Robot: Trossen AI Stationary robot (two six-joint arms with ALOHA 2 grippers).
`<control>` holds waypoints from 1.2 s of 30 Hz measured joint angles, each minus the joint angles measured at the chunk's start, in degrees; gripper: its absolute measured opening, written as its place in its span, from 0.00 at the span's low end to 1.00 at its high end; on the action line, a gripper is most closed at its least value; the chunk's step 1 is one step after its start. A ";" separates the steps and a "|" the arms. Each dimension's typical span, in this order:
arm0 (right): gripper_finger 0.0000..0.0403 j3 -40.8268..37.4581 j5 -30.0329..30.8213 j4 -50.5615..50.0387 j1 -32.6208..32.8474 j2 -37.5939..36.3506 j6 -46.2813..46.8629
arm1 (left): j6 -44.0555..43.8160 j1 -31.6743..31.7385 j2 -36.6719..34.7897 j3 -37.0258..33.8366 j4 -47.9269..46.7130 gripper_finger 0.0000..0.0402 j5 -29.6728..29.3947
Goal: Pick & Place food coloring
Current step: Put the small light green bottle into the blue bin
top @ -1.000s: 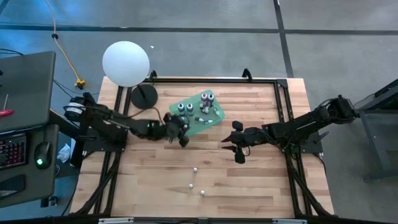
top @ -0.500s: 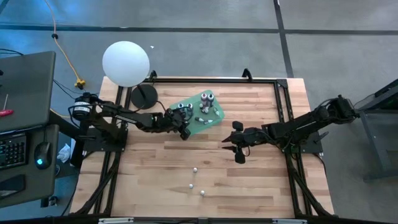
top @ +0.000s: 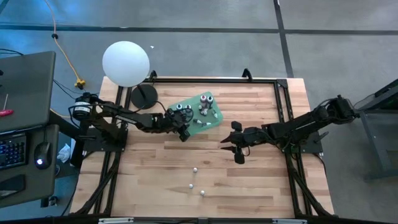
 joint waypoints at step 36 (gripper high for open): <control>0.31 0.11 -15.19 34.20 -0.43 26.55 0.21 | -1.28 -26.73 9.60 7.50 11.25 0.38 4.75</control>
